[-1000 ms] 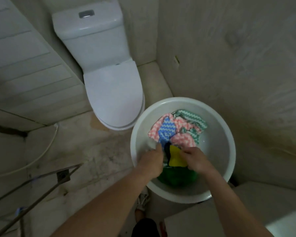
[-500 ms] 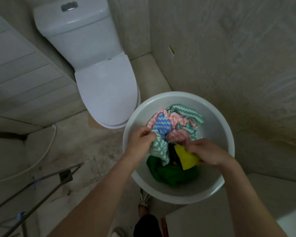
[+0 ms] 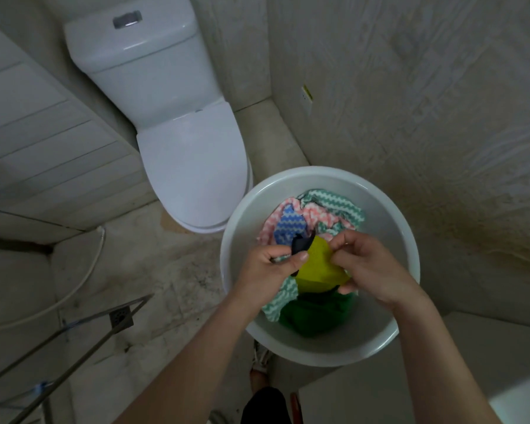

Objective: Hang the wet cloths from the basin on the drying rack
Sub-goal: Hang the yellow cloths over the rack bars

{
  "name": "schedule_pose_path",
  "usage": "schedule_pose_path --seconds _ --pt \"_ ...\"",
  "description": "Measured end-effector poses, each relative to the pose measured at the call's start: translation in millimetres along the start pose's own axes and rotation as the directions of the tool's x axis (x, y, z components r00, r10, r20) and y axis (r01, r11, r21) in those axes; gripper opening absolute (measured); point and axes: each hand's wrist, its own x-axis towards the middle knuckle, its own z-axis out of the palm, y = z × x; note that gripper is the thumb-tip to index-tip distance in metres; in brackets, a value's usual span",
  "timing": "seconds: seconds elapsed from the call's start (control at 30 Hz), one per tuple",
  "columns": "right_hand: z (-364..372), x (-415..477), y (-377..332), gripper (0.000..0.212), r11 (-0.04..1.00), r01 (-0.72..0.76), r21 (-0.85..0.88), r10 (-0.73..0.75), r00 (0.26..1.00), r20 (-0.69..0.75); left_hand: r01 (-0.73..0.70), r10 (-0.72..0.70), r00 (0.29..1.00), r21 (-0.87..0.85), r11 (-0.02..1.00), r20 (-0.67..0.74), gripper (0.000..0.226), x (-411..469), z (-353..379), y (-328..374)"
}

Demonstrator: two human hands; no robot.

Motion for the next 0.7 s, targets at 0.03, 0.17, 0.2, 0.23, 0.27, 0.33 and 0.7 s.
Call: schedule_pose_path --seconds 0.03,0.17,0.2,0.23,0.27,0.33,0.7 --pt "0.2 -1.1 -3.3 0.017 0.998 0.043 -0.056 -0.047 0.997 -0.06 -0.036 0.035 0.999 -0.008 0.999 -0.032 0.044 -2.6 -1.2 3.4" --pt "-8.5 -1.4 -5.4 0.018 0.97 0.088 -0.225 -0.169 0.914 -0.368 -0.064 0.035 0.975 -0.128 0.99 -0.218 0.019 -6.6 -11.2 22.1" --pt "-10.2 -3.8 -7.6 0.018 0.969 0.101 -0.227 -0.19 0.89 -0.415 -0.07 0.039 0.968 -0.121 0.99 -0.248 0.022 -8.2 -15.1 28.7" --pt "-11.6 -5.9 -9.6 0.02 0.972 0.12 -0.203 -0.2 0.874 -0.442 -0.069 0.04 0.966 -0.105 0.992 -0.255 0.027 -9.7 -17.4 34.3" --pt "-10.7 -9.8 -13.8 0.024 0.98 0.153 -0.129 -0.196 0.87 -0.453 -0.054 0.029 0.966 -0.091 0.994 -0.258 0.03 -13.4 -20.3 40.8" --pt "-10.5 -14.2 -20.1 0.029 0.953 0.261 0.155 -0.179 0.896 -0.407 0.006 -0.029 0.961 -0.085 0.996 -0.273 0.025 -16.8 -21.0 46.5" --pt "20.9 -38.6 -51.8 0.032 0.875 0.464 0.137 -0.418 0.868 -0.269 -0.016 0.012 0.999 0.114 0.993 0.032 0.009 -76.6 -72.2 67.8"
